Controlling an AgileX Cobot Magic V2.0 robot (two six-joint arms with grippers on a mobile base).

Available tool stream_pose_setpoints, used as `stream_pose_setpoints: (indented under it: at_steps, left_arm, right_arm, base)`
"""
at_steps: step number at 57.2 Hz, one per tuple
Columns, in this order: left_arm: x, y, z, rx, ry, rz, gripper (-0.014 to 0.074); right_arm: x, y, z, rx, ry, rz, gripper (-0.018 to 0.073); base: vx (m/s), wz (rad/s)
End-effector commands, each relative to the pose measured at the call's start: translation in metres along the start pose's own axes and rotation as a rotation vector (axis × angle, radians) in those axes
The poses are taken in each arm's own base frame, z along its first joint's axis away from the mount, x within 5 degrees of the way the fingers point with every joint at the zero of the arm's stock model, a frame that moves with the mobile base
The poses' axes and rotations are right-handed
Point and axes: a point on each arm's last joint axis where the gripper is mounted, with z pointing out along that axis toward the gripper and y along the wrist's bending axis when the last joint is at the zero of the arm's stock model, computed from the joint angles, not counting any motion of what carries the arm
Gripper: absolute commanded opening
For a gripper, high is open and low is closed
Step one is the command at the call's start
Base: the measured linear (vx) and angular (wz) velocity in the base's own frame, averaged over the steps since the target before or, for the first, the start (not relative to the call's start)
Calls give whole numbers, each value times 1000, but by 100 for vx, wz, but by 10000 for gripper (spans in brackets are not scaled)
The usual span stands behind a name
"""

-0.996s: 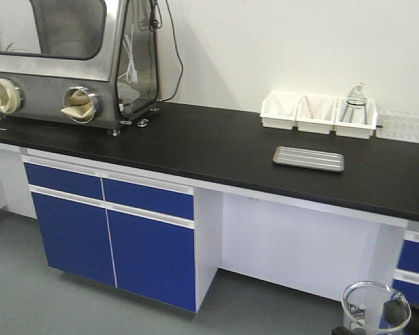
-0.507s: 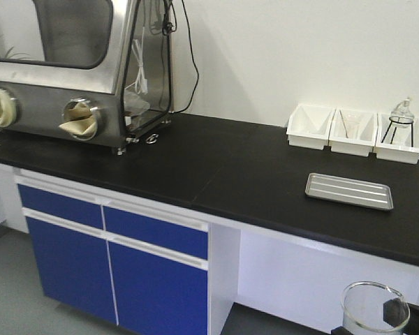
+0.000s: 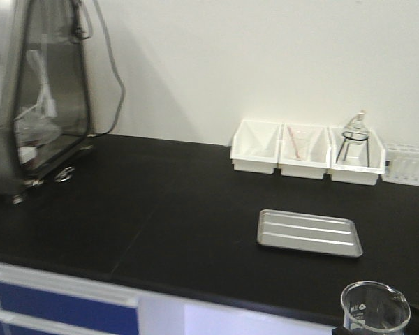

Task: Move beaker to silver tray on left bench
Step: 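Carry the beaker in the right gripper while turning toward the silver tray, then approach the silver tray holding the beaker in the right gripper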

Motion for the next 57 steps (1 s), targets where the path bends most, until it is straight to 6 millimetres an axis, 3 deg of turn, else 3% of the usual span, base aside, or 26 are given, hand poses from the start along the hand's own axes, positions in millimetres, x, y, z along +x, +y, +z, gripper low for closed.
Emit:
stream_pose_setpoints:
  at_steps: [1,57]
  left_arm:
    - [1,-1,2,8,-66,-3,1]
    - [1,-1,2,8,-66,-3,1]
  right_arm:
    - [-14,3,-3,-34,-66,-13,-6]
    - [-14,3,-3,-34,-66,-13,-6]
  base:
    - [46,-40]
    - [33,-26]
